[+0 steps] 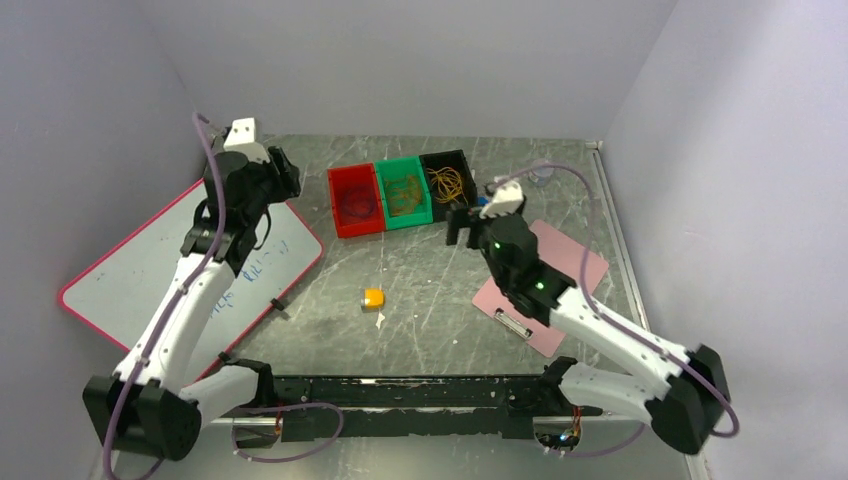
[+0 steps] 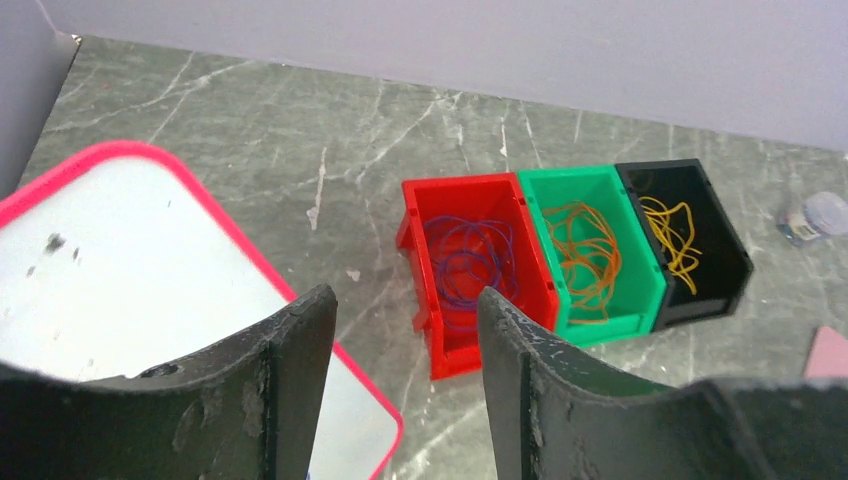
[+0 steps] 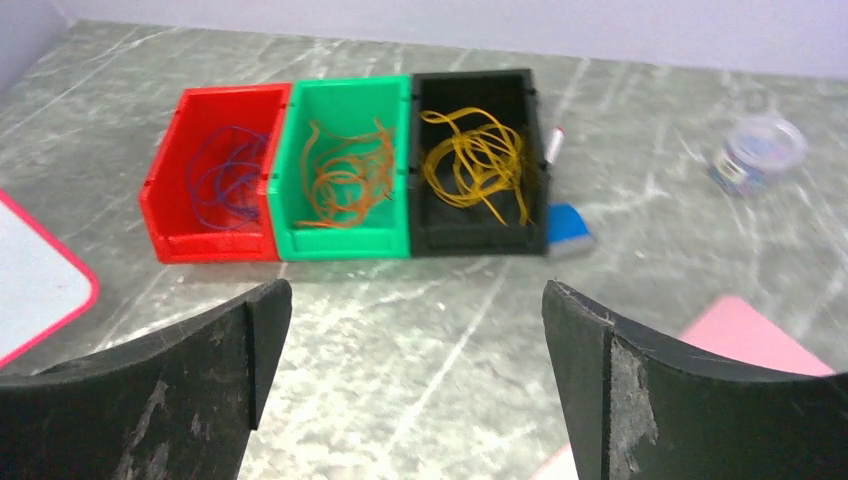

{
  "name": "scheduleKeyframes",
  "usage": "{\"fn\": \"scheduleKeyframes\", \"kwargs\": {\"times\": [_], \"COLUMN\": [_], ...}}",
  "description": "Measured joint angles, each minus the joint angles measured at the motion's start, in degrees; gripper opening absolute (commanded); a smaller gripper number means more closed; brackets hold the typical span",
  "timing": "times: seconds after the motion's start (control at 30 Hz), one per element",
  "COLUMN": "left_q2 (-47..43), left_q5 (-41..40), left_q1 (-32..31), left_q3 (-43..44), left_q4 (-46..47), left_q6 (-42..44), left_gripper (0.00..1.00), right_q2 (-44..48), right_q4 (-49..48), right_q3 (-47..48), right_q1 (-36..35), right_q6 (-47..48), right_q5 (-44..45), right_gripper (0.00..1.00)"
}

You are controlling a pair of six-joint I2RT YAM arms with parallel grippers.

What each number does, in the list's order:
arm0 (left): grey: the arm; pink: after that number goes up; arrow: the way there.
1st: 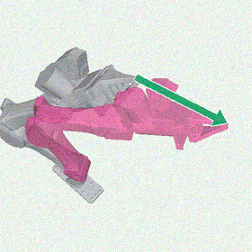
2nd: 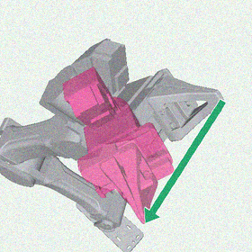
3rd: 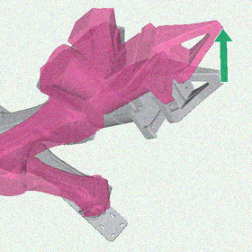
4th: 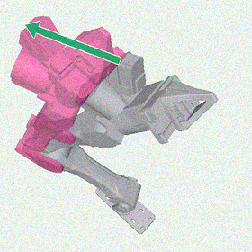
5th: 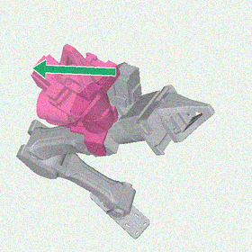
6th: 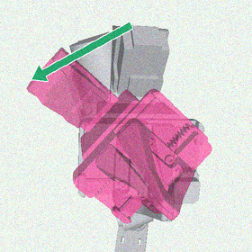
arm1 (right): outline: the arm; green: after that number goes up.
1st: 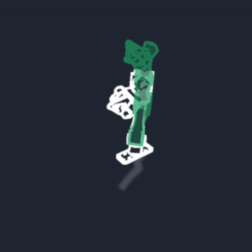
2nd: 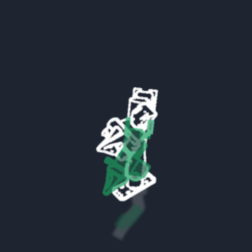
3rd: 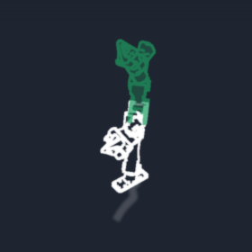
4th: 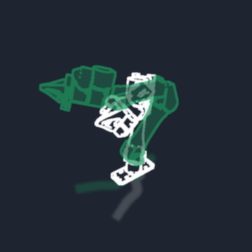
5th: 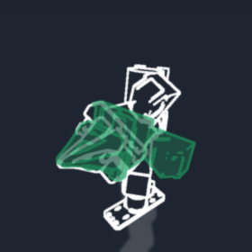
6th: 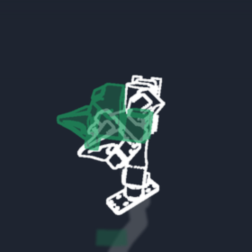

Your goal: Untangle the cables

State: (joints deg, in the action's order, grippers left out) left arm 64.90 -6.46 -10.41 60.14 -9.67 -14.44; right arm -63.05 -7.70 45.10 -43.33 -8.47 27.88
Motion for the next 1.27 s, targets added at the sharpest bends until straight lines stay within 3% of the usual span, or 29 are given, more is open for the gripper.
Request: {"fn": "scheduleKeyframes", "kwargs": {"times": [0.17,0.4,0.73,1.27], "left_q2": [-8.6,-20.8,-31.2,-32.6], "left_q5": [1.3,3.0,3.0,1.3], "left_q1": [0.0,0.0,0.0,0.0], "left_q3": [-5.6,-15.8,-19.7,-20.3], "left_q4": [-1.6,-7.9,-14.1,-15.1], "left_q6": [-2.6,-6.6,-10.3,-12.0], "left_gripper": [0.68,0.99,1.00,0.99], "right_q2": [13.3,27.4,29.9,31.5], "right_q4": [7.2,17.2,28.0,28.4], "right_q3": [-8.2,-15.3,-15.6,-15.6], "right_q1": [0.0,0.0,0.0,0.0], "right_q6": [-5.9,-14.4,-22.7,-24.7], "right_q5": [5.2,6.8,11.1,12.8], "right_gripper": [1.00,1.00,1.00,1.00]}}
